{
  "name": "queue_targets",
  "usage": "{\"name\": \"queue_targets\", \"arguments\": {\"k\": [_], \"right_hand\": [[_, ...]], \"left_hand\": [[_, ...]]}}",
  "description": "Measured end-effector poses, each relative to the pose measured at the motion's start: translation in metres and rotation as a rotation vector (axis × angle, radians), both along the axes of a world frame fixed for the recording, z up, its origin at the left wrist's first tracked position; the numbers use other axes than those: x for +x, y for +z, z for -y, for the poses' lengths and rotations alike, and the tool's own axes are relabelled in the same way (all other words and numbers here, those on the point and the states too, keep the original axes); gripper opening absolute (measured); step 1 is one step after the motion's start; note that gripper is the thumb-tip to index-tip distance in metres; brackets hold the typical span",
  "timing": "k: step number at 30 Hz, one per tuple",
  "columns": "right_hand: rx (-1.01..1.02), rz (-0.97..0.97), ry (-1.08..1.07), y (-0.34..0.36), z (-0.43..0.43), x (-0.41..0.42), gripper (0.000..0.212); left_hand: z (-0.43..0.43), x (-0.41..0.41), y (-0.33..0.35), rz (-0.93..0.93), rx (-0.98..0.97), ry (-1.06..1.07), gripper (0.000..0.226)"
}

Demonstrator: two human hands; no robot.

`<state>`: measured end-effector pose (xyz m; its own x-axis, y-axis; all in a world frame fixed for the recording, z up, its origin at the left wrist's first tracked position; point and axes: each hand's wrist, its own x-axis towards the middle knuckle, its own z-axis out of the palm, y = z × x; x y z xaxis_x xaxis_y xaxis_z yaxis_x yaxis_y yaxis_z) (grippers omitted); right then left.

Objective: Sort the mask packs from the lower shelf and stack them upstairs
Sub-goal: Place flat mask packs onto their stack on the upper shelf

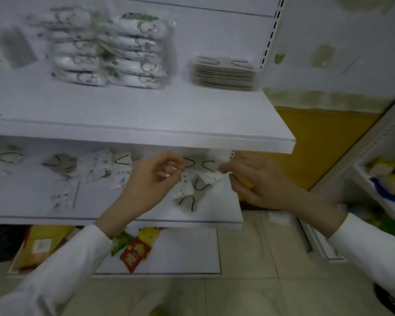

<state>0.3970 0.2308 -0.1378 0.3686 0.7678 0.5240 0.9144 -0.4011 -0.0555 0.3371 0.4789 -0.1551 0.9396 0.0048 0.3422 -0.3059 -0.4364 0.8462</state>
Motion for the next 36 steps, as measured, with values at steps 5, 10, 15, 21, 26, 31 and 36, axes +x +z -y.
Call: {"name": "queue_targets", "arguments": {"k": [5, 10, 15, 21, 26, 31, 36], "right_hand": [[-0.064, -0.235, -0.049, -0.087, -0.01, 0.014, 0.022], [-0.161, -0.533, -0.292, -0.198, -0.041, 0.048, 0.027], [-0.172, -0.782, -0.705, -0.273, -0.089, 0.098, 0.026], [-0.19, -0.816, -1.054, -0.32, -0.138, 0.159, 0.03], [-0.249, -0.786, -1.181, -0.336, -0.163, 0.178, 0.051], [-0.204, -0.984, -1.161, -0.335, -0.168, 0.181, 0.036], [-0.243, -0.972, -1.109, -0.331, -0.174, 0.179, 0.058]], "left_hand": [[-0.042, 0.001, -0.1, -0.23, 0.124, 0.144, 0.029], [-0.077, -0.01, -0.204, -0.454, 0.105, 0.234, 0.039], [-0.093, 0.003, -0.243, -0.488, 0.081, 0.202, 0.04], [-0.106, 0.02, -0.27, -0.492, 0.121, 0.138, 0.041], [-0.1, 0.035, -0.278, -0.473, 0.121, 0.117, 0.036], [-0.087, 0.04, -0.284, -0.509, 0.104, 0.139, 0.026], [-0.078, 0.043, -0.288, -0.542, 0.079, 0.143, 0.029]]}}
